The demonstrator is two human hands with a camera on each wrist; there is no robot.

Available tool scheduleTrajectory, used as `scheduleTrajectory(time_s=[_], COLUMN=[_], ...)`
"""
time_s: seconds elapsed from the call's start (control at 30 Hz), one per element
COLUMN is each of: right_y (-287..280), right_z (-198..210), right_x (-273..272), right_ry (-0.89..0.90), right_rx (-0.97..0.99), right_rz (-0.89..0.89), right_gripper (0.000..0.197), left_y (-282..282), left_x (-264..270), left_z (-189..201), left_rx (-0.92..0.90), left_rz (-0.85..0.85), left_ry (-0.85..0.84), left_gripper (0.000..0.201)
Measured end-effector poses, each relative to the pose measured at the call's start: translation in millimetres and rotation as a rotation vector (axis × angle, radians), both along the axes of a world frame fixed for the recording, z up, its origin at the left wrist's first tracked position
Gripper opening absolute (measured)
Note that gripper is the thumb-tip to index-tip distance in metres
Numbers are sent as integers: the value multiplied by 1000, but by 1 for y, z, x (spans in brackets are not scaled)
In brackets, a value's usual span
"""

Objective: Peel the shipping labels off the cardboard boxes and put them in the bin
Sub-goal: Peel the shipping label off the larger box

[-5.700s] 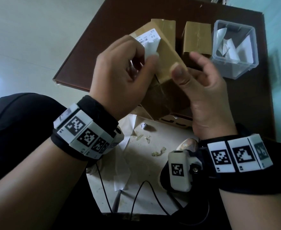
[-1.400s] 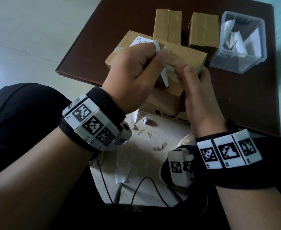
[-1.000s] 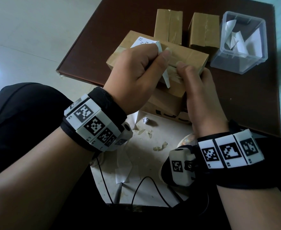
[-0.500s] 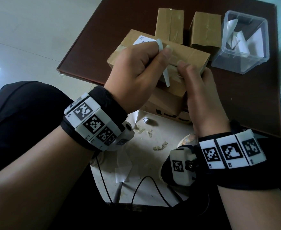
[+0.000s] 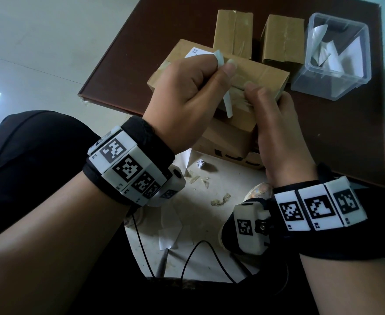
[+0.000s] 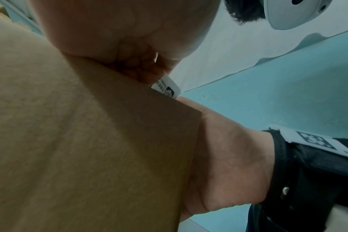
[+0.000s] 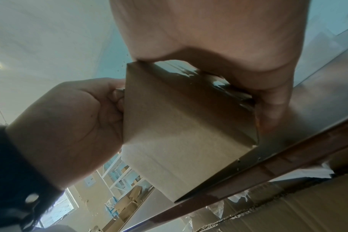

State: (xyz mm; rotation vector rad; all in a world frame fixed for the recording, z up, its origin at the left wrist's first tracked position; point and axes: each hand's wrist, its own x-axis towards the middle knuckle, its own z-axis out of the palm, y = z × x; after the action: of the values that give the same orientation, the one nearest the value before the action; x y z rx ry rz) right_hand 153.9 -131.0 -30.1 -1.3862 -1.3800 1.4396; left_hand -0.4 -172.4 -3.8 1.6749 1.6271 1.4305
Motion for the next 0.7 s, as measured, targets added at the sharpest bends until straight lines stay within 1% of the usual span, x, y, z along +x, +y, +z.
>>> scheduleTrajectory(time_s=[0.1, 0.37, 0.57, 0.7], right_y=[0, 0, 1, 1], right_z=[0, 0, 0, 0], right_x=[0, 0, 1, 0], right_ry=[-2, 1, -9, -11], right_rx=[-7, -8, -5, -16], right_rz=[-2, 5, 7, 2], right_gripper=[81, 81, 75, 65], left_y=[0, 0, 1, 1], left_x=[1, 1, 0, 0], left_z=[1, 3, 3, 3], left_rx=[-14, -27, -34, -35], left_rz=[-4, -16, -22, -25], left_ry=[-16, -31, -42, -55], left_gripper=[49, 48, 47, 47])
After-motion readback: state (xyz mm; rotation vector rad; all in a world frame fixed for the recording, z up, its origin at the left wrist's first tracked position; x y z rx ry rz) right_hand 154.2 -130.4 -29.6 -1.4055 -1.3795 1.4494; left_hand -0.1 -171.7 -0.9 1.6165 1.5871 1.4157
